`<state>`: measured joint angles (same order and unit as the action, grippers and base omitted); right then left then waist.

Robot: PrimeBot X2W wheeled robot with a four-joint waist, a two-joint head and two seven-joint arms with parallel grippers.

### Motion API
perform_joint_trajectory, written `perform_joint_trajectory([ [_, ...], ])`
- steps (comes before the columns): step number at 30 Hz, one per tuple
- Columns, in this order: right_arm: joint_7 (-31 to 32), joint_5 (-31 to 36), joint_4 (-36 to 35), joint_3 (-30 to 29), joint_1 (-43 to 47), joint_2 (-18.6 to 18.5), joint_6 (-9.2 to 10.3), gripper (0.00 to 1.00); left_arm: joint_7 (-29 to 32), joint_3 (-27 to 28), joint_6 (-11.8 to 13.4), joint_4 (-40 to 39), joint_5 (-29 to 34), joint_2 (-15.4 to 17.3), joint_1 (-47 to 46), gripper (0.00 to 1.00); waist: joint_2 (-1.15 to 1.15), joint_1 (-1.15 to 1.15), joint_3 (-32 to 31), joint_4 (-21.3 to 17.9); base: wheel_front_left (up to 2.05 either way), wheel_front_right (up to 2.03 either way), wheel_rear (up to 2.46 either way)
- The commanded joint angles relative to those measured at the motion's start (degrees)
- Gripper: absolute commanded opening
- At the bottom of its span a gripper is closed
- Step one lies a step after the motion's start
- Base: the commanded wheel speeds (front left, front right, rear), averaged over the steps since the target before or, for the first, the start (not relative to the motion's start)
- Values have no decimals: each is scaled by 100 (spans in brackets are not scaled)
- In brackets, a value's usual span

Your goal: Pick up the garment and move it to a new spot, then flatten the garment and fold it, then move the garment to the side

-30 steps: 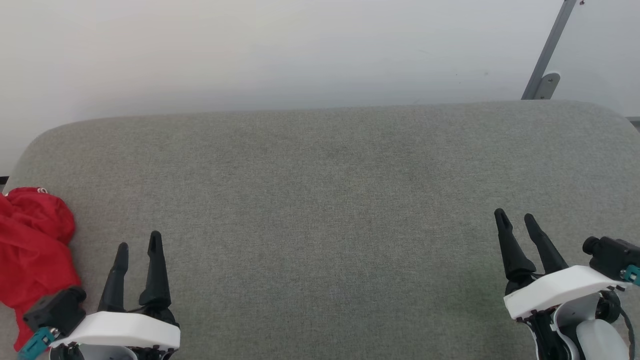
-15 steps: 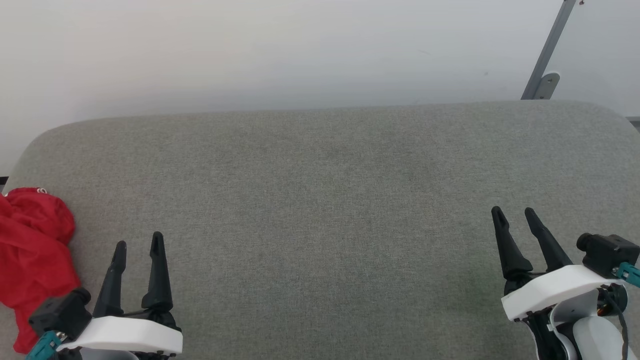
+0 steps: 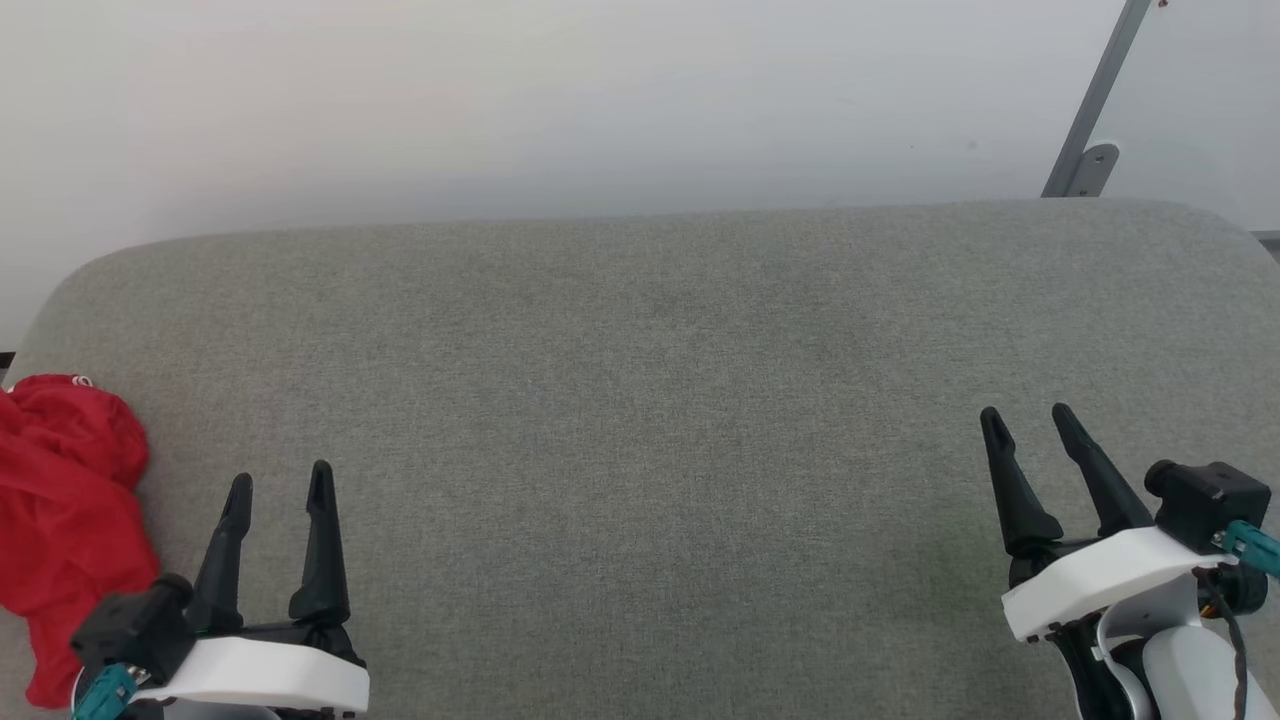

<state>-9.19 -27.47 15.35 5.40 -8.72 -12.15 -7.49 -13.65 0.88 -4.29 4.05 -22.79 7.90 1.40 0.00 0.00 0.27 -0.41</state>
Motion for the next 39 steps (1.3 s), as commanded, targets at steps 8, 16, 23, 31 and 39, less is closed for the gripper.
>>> perform_joint_trajectory([
  [8,-138,420,-42,53,-60,-51,0,100,-121,-9,-54,-51,440,64,38,100,0,0,-6,-9,0,0,0],
  [16,-191,602,-61,25,-40,-51,0,100,-164,9,-79,-16,580,81,58,100,0,0,-12,-15,0,0,0],
  [23,-200,645,-78,-12,-4,-54,0,100,-164,41,-92,32,580,65,51,100,0,0,-20,-15,0,0,0],
  [31,-208,678,-115,-16,12,-31,0,100,-164,114,-63,126,519,49,26,100,0,0,-28,45,0,0,0],
  [39,-188,659,-116,179,-54,0,0,100,-154,412,144,301,328,54,5,100,0,0,-105,489,0,0,0],
])
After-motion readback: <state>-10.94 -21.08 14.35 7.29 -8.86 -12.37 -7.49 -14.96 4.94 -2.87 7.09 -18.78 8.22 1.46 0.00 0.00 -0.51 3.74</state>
